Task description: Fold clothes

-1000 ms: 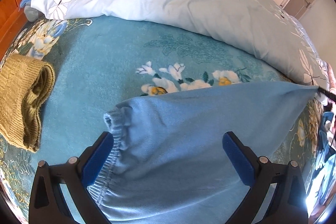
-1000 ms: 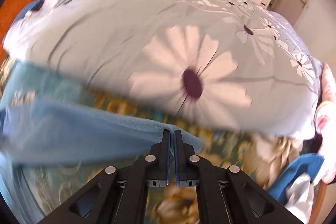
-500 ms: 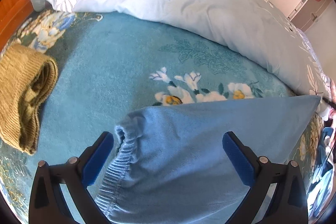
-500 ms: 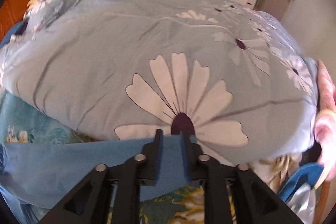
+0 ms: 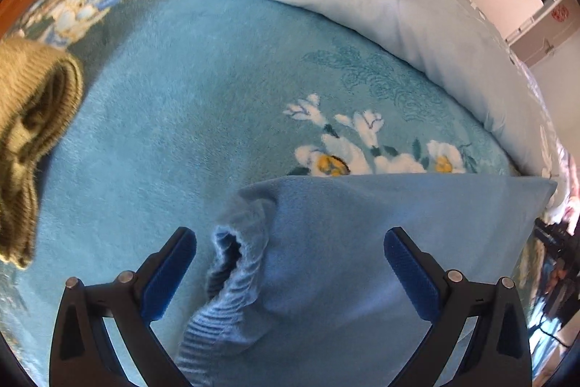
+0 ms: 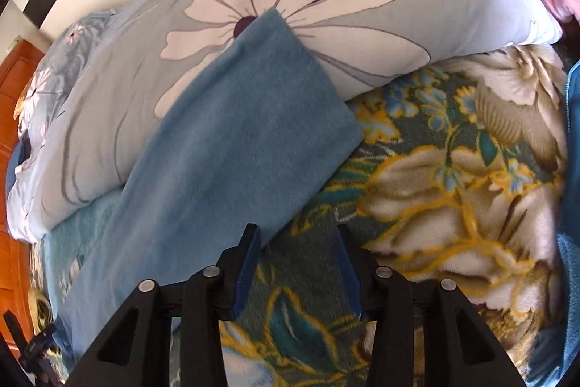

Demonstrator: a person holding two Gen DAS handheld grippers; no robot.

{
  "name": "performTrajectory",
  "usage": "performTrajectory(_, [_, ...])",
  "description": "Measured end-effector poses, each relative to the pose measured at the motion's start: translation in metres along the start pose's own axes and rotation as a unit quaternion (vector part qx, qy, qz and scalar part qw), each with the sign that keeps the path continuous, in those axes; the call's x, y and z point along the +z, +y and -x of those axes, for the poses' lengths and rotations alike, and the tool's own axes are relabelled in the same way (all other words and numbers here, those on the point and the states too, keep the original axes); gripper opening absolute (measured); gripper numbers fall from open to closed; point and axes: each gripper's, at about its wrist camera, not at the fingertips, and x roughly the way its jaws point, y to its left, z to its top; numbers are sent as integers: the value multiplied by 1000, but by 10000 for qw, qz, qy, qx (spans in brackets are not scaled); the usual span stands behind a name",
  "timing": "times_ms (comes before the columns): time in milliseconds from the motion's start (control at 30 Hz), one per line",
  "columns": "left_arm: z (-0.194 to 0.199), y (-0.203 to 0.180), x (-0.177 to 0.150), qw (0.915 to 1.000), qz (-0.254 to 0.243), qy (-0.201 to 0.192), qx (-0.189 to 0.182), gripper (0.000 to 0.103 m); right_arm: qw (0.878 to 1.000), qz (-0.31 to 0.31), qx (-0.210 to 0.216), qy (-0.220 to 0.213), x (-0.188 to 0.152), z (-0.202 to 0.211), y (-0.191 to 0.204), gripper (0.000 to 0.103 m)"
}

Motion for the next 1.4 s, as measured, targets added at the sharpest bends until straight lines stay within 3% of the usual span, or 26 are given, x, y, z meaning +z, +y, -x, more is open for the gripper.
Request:
performTrajectory(200, [-4, 4, 4, 9995, 302, 20, -72, 103, 9998, -186, -2, -107, 10, -5, 7, 43])
performTrajectory(300, [-5, 4, 6, 9996, 276, 16, -73, 103, 9995, -302, -22, -104, 13, -6, 12, 22])
performTrajectory(333, [-5, 2, 7, 9997, 223, 3, -37, 103, 9994, -335, -29, -109, 13, -5, 13, 6])
performTrajectory(367, [-4, 1, 8, 9999, 162, -20, -16, 102, 9992, -368, -52, -135, 13, -3, 14, 4])
performTrajectory(600, [-3, -9, 22, 9996, -209, -33, 183, 86, 9971, -336, -370, -566, -1, 39, 18, 3])
performTrajectory(733, [-7, -10, 30, 9988, -377, 14, 308, 82, 9965, -372, -538, -516, -20, 49, 11, 3])
performTrajectory(967, [-2, -8, 35, 9987, -476, 41, 162, 81, 9956, -461, -792, -174, -37, 29, -11, 3])
performTrajectory(1200, [32, -14, 20, 9977, -639, -6, -232, 85, 9950, -348, -845, -401, -39, 59, -8, 11])
performTrajectory(1333, [62, 4, -2, 9966, -808, 93, -97, 96, 9944, -449, -775, -562, -45, 86, 0, 21])
performTrajectory(1400, [67, 17, -12, 9958, -876, 256, 43, 98, 9944, -553, -761, -484, -70, 97, 9, 26])
